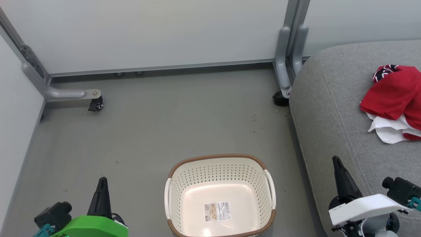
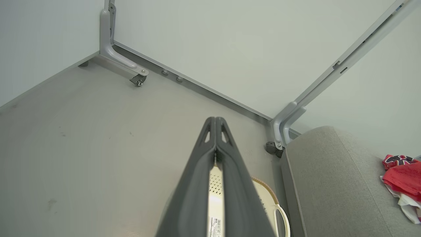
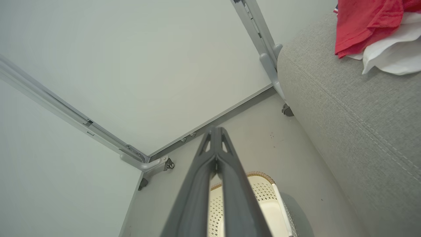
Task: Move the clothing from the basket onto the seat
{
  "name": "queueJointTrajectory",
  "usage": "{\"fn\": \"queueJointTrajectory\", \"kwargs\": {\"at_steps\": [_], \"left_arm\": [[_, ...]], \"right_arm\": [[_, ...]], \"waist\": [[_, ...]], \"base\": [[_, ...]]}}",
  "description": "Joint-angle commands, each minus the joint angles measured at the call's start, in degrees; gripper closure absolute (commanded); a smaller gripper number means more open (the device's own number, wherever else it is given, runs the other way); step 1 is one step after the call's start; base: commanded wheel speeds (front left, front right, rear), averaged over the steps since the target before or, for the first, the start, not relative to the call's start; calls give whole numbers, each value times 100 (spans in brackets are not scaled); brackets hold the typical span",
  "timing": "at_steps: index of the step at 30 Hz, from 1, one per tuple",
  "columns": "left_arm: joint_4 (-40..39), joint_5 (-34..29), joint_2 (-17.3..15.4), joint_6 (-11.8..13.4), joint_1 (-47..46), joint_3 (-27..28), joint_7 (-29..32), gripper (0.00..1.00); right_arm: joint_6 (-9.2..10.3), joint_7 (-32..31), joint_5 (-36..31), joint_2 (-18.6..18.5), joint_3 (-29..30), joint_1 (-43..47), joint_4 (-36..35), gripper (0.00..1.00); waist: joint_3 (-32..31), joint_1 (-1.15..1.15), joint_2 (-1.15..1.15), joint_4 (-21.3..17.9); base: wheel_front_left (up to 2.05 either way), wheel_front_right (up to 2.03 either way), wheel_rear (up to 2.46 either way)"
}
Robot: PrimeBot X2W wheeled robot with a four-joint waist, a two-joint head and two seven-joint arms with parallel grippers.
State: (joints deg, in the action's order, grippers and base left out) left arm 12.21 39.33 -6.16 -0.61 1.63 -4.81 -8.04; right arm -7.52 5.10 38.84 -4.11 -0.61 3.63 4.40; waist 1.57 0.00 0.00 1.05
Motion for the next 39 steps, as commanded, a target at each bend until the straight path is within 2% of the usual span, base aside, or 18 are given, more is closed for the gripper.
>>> {"fn": "queueJointTrajectory", "kwargs": {"at_steps": [1,19,39], "left_arm": [[-46,213,5,-50,-180,77,54,100],[5,1562,69,-220,-351,333,403,100],[61,2805,135,-380,-514,583,736,100]], "right_arm": [[1,-21,237,-36,24,-166,-27,100],[1,-237,1664,-78,99,-381,221,100],[1,-461,2953,-92,200,-585,458,100]], "waist": [[-2,0,0,-1],[-28,0,0,-21],[-56,0,0,-42]], "base": [[0,0,0],[0,0,0],[0,0,0]]}}
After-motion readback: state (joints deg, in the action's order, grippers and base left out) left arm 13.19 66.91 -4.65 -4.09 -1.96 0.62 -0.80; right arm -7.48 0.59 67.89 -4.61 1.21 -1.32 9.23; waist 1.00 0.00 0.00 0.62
